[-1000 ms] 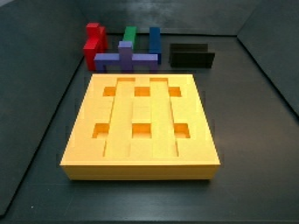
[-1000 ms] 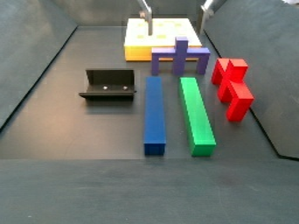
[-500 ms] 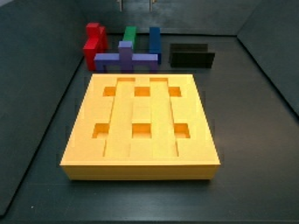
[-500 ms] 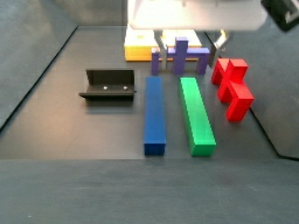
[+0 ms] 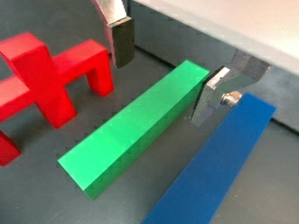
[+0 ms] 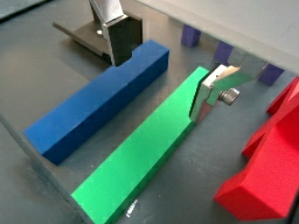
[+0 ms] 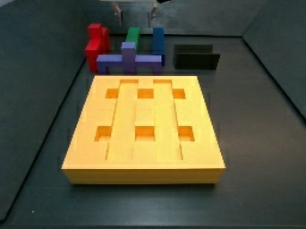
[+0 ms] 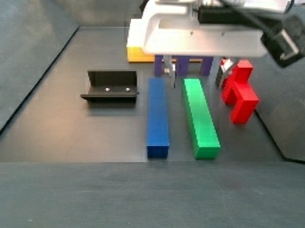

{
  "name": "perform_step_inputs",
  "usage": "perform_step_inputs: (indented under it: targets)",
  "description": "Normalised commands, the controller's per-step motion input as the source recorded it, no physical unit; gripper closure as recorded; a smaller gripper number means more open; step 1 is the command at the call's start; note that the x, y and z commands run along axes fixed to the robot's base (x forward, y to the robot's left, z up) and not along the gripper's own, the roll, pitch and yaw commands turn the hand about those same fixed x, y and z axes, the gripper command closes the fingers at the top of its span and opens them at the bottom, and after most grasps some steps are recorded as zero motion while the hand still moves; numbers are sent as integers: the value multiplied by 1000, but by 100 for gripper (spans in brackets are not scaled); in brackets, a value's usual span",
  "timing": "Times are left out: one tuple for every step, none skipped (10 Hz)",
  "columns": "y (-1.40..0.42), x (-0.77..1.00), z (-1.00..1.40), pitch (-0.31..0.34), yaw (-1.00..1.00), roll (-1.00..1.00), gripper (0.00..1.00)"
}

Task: Pick up the green object. Move up. Move to above the board. Insert the green object.
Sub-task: Pick up the green object.

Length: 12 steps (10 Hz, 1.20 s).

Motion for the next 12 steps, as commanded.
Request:
perform_step_inputs:
  targets:
    - [129,-74,-483,-147,0,-264,0]
    - [140,-51,-449,-140,0,-269,0]
    - [157,0,-449,-120,-86,-196,0]
    - [160,0,-423,-104,-60,-177,0]
    - [186,0,-451,-117,-17,-229,0]
    - [140,-31,-394,-120,-20,-233,0]
    - [91,-6,-291,-99,0,-209,0]
    - [6,-77,-326,-99,-34,-179,0]
    - [0,-43,-266,-91,-37,-181,0]
    - [20,-69,-237,-69,-54,-129,0]
    - [0,0,-174,-53,0,-116,0]
    - [0,0,-174,-44,0,-114,0]
